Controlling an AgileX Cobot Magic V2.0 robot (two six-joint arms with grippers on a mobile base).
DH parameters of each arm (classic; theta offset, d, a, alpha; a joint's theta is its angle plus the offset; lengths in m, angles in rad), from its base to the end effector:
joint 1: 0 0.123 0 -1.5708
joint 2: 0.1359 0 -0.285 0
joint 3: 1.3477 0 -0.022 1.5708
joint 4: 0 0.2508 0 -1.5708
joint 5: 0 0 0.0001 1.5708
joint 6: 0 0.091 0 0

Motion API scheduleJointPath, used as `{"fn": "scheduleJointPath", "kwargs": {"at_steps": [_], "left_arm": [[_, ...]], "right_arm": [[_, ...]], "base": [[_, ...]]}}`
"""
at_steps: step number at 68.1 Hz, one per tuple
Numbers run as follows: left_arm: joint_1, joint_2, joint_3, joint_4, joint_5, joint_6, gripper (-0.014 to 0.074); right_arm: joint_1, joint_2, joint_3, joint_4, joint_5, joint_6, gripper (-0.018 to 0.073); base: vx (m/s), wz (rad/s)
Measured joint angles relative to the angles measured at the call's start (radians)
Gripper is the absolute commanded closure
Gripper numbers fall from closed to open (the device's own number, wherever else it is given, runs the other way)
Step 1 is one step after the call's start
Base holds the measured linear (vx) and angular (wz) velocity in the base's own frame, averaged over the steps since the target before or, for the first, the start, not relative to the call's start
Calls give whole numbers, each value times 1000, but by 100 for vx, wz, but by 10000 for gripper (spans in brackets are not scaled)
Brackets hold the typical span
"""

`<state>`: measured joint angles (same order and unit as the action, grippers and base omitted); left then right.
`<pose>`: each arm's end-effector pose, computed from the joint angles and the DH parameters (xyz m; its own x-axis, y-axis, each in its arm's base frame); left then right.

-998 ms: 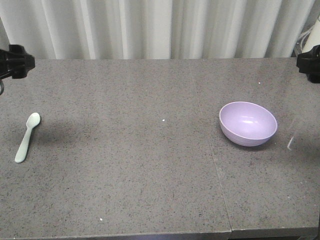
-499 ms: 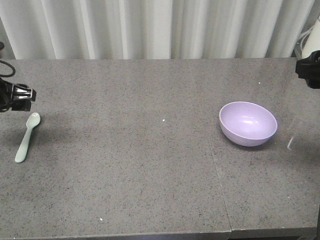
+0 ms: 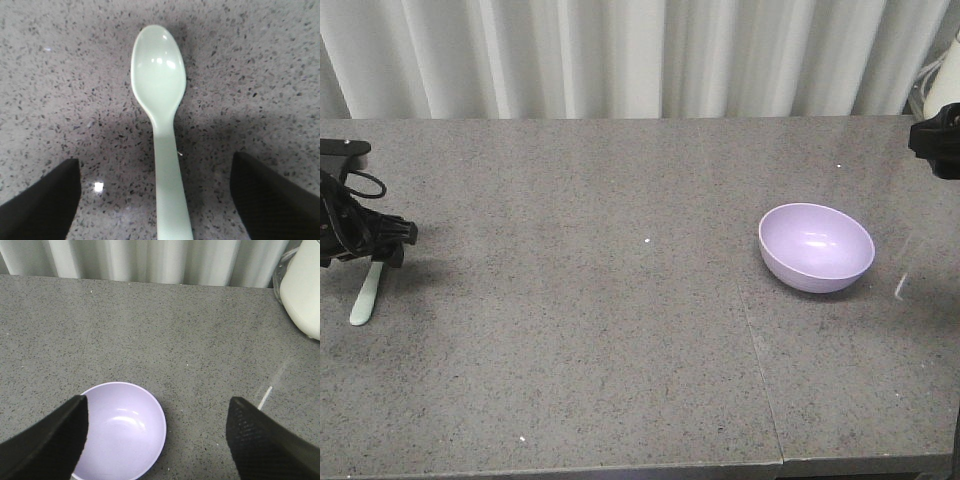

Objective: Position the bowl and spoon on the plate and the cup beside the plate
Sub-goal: 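Lower the left gripper onto the pale green spoon and close it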

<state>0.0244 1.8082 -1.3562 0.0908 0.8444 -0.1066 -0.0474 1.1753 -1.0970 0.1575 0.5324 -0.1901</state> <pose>0.3780 0.0154 0.2346 -0.9311 -0.0688 -0.3582 -0.0915 0.9947 0.0469 0.2563 -0.0049 0.3777 -0.4927 -0.0306 -0.8696 -0.0486 0.9988 -0.0076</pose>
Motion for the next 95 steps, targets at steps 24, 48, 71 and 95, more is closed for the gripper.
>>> {"fn": "scheduleJointPath", "kwargs": {"at_steps": [24, 48, 71, 95], "left_arm": [[0, 55, -4, 27, -14, -1, 22], [0, 77, -19, 17, -24, -3, 88], [0, 102, -37, -4, -9, 21, 444], [0, 103, -77, 15, 41, 34, 603]], "right_arm": [[0, 22, 0, 4, 2, 2, -3], [0, 23, 0, 4, 9, 4, -3], [0, 23, 0, 4, 12, 4, -3], [0, 23, 0, 4, 18, 4, -3]], "base": [[0, 0], [0, 0], [0, 0], [0, 0]]}}
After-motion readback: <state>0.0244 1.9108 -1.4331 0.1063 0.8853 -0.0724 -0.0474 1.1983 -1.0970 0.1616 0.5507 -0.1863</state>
